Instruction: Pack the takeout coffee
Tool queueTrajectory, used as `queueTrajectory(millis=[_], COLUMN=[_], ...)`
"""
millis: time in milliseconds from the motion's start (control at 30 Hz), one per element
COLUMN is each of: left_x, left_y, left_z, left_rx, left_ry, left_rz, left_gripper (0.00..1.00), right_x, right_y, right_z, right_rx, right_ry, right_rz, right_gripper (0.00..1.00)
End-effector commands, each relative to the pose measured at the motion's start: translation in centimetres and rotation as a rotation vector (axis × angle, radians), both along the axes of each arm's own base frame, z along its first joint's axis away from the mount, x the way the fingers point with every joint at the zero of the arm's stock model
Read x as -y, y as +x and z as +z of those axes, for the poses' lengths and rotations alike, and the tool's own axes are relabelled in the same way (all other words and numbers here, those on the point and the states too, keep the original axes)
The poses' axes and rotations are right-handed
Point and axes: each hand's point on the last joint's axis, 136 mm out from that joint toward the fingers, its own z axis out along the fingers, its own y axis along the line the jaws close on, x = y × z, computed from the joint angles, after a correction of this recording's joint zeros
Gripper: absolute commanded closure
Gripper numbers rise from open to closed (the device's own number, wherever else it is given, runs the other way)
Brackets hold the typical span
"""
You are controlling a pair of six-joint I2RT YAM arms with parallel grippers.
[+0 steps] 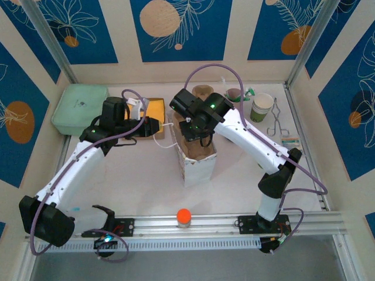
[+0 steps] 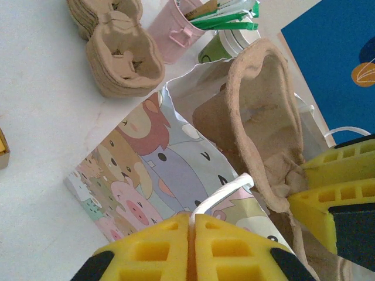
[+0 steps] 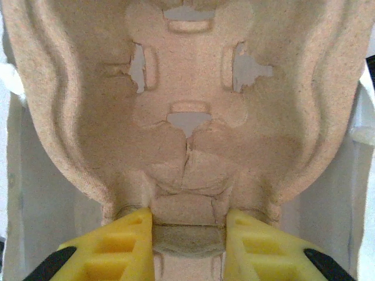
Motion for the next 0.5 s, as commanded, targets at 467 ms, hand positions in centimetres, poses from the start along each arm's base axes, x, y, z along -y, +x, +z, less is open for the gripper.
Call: queueTrajectory(millis=[467], left_x=[-0.2], left_y=[-0.1], left_z=[1.9], left_rx=[0.050], left_ry=[-0.013], left_rz=[-0.004], left_gripper=[0.90], right_x=[0.6], right_y=[-1.6], right_z=[-2.1], right_rx=[-0.079], right_ry=[-0.019], right_rz=[-0.010], right_gripper=[0.72])
